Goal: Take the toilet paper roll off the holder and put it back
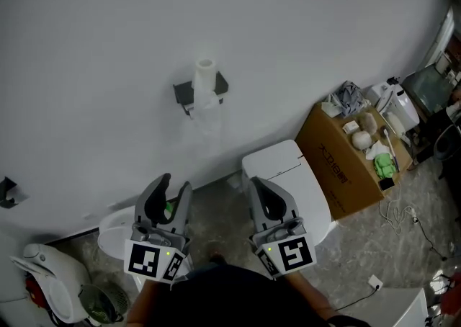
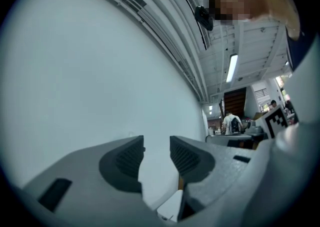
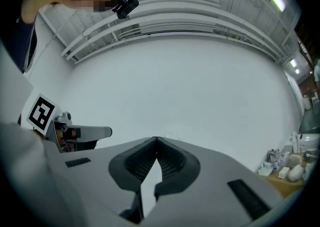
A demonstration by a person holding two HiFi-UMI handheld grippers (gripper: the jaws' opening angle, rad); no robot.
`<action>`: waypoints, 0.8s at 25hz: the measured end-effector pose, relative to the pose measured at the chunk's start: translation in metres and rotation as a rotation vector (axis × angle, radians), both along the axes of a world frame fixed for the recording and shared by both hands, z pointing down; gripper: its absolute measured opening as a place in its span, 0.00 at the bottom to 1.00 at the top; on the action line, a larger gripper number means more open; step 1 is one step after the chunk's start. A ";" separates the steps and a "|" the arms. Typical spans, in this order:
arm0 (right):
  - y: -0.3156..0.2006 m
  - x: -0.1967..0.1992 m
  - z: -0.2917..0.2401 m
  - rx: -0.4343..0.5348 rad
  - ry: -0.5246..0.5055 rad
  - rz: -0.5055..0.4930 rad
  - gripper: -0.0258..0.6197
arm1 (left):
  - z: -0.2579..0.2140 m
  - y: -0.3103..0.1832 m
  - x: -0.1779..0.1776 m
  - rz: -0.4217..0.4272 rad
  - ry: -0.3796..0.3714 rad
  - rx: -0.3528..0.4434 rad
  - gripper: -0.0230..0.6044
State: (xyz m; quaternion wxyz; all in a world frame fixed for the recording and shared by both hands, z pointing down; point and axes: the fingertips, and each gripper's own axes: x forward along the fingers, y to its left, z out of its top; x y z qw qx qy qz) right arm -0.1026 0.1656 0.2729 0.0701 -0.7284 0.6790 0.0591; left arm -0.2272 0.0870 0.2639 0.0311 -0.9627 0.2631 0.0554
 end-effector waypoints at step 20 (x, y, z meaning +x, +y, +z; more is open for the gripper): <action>-0.084 0.029 0.009 -0.026 0.006 0.074 0.07 | 0.002 -0.093 0.042 0.077 0.003 0.007 0.29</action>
